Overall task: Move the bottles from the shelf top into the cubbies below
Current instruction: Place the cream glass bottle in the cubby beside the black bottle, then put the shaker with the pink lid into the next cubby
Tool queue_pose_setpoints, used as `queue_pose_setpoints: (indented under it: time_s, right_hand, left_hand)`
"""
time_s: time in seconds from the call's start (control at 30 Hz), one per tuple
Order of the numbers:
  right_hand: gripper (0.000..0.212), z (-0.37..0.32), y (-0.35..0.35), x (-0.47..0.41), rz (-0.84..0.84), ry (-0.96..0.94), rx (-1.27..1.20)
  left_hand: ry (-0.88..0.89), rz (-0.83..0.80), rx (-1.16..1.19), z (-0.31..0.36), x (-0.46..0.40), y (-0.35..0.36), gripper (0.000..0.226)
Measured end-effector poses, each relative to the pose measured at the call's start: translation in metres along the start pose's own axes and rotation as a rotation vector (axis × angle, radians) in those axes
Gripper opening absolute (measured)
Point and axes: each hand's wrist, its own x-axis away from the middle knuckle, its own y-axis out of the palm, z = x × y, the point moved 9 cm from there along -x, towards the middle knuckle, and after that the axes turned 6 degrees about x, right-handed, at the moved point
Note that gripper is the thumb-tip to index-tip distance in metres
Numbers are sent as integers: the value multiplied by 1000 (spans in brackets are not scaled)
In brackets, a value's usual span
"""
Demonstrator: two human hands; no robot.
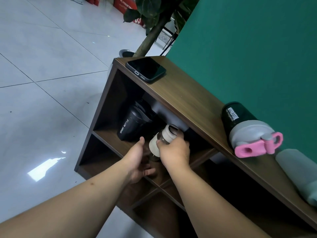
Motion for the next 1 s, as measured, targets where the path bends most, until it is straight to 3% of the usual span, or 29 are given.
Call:
queue_pose_setpoints:
  time_s: [0.1,0.27,0.37,0.5,0.63,0.73,1.0]
  right_hand:
    - [77,-5,-15,33,-8,-104,-24]
    - [47,-2,-78,95,44,-233,-147]
    - [38,10,-147,121,279,-305,-138]
    - [60,22,-238,123,635,-287,30]
    - [97,34,-250,70,441,-75,258]
    - [107,44,-235,38,279,12,255]
    - [82,52,-231,25,331,-11,106]
  left_hand:
    - [59,-11,-50,1,14,4,73]
    - [163,-32,-166,0,69,33,54]
    - [135,-94,-183,-20,108,64,56]
    - [41,-200,-180,-53,155,99,55]
    - [-8,-291,-192,-71,169,126,57]
    - [-42,-348,-199,-79,165,139,60]
    - [-70,-365,-106,-75,150,161,71]
